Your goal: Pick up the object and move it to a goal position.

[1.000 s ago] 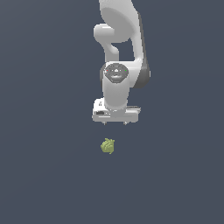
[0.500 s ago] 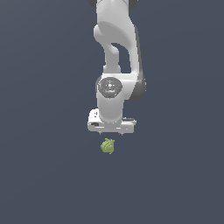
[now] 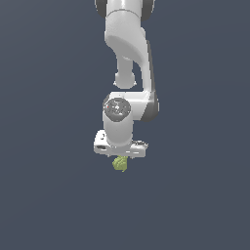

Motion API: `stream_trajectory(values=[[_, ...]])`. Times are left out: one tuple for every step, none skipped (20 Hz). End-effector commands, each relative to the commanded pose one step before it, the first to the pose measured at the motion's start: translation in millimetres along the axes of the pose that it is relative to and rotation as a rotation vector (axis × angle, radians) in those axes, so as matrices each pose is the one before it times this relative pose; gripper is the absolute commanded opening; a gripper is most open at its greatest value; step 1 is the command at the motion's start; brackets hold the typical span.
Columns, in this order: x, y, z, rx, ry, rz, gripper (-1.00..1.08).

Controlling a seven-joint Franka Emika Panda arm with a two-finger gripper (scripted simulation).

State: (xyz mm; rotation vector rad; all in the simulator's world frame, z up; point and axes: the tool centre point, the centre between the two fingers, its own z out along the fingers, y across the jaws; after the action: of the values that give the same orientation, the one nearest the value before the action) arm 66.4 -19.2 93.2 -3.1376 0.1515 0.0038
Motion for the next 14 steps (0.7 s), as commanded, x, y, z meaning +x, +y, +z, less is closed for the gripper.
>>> stream_trajectory(values=[[2.63,0.64,1.74,-0.00018,0.00208,0.00190,1.00],[0.15,0.36,-0.04,-0.00009,0.00035,0.00059,1.00],[-1.14,-0.19,-0.36,-0.00001,-0.00137,-0.00071,1.00],[0.00,0.00,0.40,0.00000,0.00000,0.00000,1.00],[0.01,-0.01,1.19,0.00000,0.00000,0.00000,1.00],[0.01,-0.01,1.98,0.00000,0.00000,0.00000,1.00],[0.00,-0.02,2.77,0.00000,0.00000,0.00000,1.00],[-0.01,-0.02,3.55,0.00000,0.00000,0.00000,1.00],[-0.03,-0.02,4.32,0.00000,0.00000,0.00000,1.00],[-0.08,0.23,4.68,0.00003,0.00058,0.00037,1.00],[-0.08,-0.03,5.80,0.00000,0.00000,0.00000,1.00],[-0.10,-0.03,6.22,0.00000,0.00000,0.00000,1.00],[-0.09,-0.03,5.50,0.00000,0.00000,0.00000,1.00],[-0.06,0.24,4.26,0.00002,0.00057,0.00039,1.00]])
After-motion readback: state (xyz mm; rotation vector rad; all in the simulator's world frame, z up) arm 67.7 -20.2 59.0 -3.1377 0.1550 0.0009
